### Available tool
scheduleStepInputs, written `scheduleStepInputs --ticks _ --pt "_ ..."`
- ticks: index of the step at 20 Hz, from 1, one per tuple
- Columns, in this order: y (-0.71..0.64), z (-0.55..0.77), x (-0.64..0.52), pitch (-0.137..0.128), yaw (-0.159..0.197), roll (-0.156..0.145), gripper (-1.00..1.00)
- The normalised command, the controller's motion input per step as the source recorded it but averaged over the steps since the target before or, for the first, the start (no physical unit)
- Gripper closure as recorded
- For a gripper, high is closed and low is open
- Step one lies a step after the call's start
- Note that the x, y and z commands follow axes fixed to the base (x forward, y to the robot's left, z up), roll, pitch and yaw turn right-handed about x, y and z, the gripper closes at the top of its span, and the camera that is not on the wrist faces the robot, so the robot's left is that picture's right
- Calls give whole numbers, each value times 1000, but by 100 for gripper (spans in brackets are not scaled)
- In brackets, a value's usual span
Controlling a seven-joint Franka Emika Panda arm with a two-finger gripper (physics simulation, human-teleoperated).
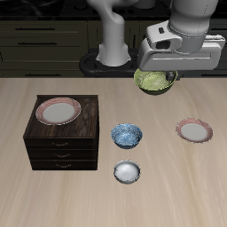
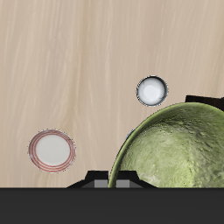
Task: Stack the green bowl on the blue bowl
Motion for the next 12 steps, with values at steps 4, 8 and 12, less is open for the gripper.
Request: scheduleStepInputs --ticks 4,8,12 --pt "-402 28 -195 -64 -12 17 100" --pt "-434 -35 -141 -21 -7 -32 100" --pt "-282 13 -195 -32 3 -14 100"
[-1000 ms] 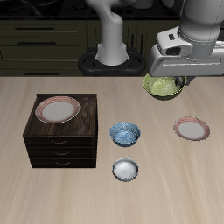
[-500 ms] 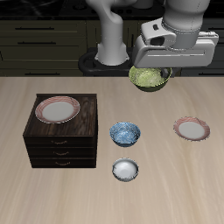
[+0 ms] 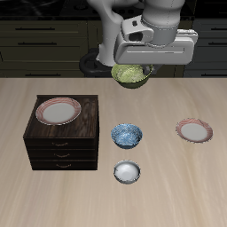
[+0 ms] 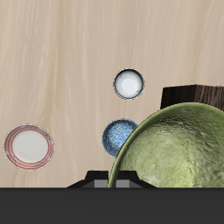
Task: Stack the green bowl on the blue bowl
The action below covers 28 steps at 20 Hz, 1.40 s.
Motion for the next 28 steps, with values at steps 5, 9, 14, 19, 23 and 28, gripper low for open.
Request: scheduleStepInputs --ticks 5,9,14,19,23,28 --pt "-190 110 -229 -52 19 3 100" --pt "-245 79 -181 -28 -9 -22 100" --pt "-108 -19 -40 3 -6 -1 100" --pt "61 -15 -86 -14 16 19 100" --pt "137 -76 -132 -5 -15 17 100" --pt "13 -158 -25 19 -31 -2 100"
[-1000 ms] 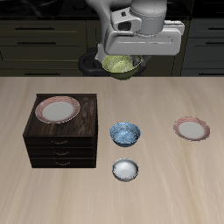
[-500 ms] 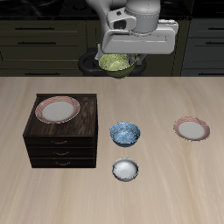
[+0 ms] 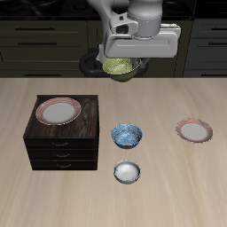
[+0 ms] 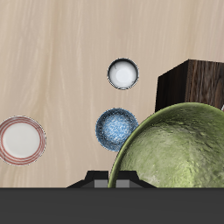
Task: Stack the green bowl on the blue bowl
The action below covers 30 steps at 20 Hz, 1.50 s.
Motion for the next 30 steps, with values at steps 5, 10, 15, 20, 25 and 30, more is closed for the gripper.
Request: scheduleStepInputs --ticks 5,10,15,20,25,30 --pt "105 -290 -18 4 -1 4 100" --pt "91 -312 74 46 -50 9 100" --pt "-55 -308 97 27 -27 -15 100" --pt "-131 -243 10 19 -40 -29 100" --pt "-109 -379 25 41 -29 -18 100" --pt "-44 -342 91 43 -26 -8 100"
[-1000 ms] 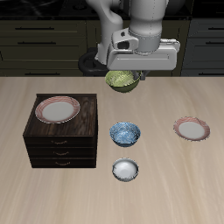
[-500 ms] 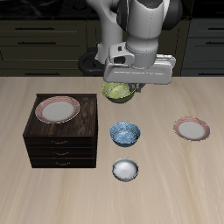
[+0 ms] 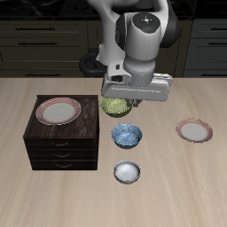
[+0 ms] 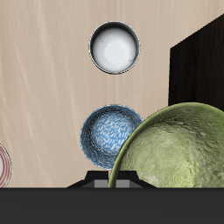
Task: Stack the green bowl on the blue bowl
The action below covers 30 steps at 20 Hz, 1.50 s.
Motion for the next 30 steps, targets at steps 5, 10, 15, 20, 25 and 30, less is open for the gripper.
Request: scheduleStepInputs --ticks 5,10,15,20,25,30 --pt "72 -467 99 61 2 10 100" --pt "116 -318 14 55 -11 14 100" --pt "163 -401 -56 67 -19 30 100" --pt "98 -317 -54 53 -2 12 100" --pt "-43 -296 -1 109 -31 -27 100" --pt "11 -35 -20 67 -37 -36 -100"
